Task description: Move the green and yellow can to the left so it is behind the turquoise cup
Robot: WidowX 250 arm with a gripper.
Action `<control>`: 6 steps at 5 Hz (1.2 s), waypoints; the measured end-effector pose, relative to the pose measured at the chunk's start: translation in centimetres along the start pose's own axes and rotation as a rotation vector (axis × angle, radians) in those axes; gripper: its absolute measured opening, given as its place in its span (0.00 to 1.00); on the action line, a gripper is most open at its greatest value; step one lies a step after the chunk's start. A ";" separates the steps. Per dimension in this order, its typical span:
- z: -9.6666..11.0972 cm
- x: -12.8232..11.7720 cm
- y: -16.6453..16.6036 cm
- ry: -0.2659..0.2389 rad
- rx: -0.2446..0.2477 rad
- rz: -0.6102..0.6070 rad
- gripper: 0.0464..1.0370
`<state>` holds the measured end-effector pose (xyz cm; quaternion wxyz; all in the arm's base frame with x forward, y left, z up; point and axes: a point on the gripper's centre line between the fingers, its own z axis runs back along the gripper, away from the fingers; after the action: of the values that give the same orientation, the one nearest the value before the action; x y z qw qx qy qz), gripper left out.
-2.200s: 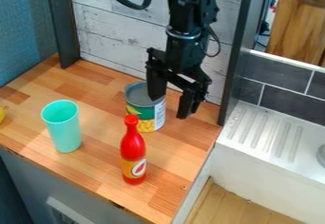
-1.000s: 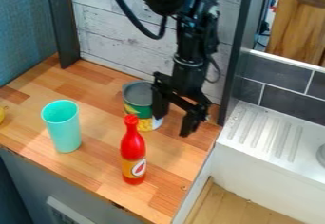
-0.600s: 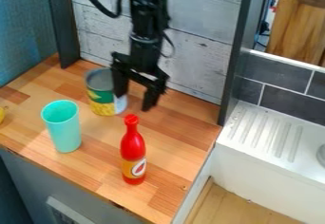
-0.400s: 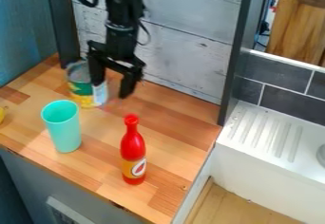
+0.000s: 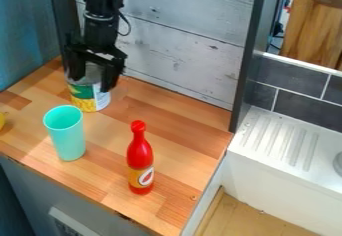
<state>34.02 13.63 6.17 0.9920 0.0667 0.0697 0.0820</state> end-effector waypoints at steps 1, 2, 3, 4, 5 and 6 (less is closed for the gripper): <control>-0.1 -0.4 -0.1 0.013 -0.002 -0.032 0.96; 3.1 -2.1 -0.3 -0.060 0.001 -0.040 0.96; 5.6 -4.2 -1.3 -0.108 0.003 -0.066 0.96; 6.6 -7.0 -1.3 -0.073 0.007 -0.103 0.96; 6.3 -9.4 -1.9 -0.024 -0.020 -0.183 0.96; 5.8 -11.2 -3.1 0.031 0.010 -0.244 0.96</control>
<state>24.40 7.94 12.83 0.9930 0.0613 0.0929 -0.0386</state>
